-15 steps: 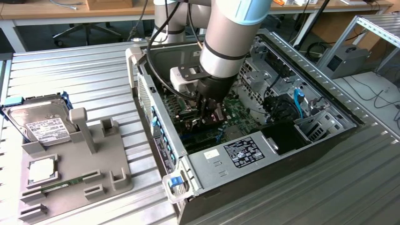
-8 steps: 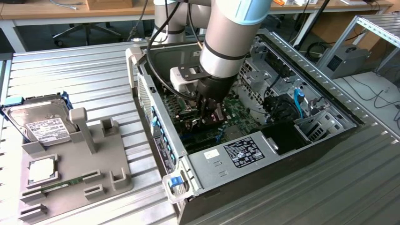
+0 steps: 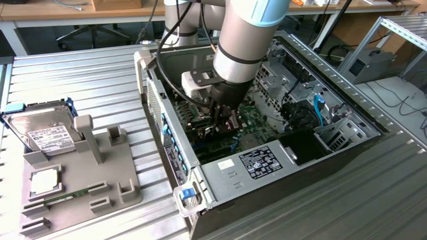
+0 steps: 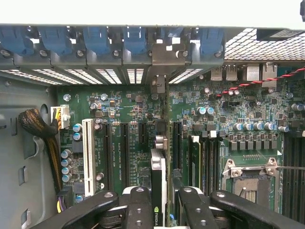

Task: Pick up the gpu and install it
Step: 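Insert the gpu into the slot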

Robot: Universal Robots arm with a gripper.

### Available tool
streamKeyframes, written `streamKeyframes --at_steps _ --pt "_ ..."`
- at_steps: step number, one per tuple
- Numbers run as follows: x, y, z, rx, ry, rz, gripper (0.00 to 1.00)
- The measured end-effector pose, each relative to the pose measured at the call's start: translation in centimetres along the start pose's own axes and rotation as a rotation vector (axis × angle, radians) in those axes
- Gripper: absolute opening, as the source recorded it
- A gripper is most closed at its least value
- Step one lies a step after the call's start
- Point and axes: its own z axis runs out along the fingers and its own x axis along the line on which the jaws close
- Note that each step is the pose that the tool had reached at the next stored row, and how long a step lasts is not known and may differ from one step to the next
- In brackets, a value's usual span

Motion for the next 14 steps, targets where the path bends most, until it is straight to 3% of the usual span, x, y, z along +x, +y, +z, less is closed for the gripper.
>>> streamKeyframes --at_steps 4,8,10,11,14 --pt "-0.01 0.0 0.06 0.0005 -0.0016 0.0 0.27" --pt "0.0 0.0 0.0 0.0 0.0 0.0 0.52" --pt "0.0 0.0 0.0 0.0 0.0001 0.0 0.52" --pt "0.0 0.0 0.0 0.0 -0.0001 0.0 0.58" --pt "0.0 0.01 -0.13 -0.0002 0.0005 0.0 0.58"
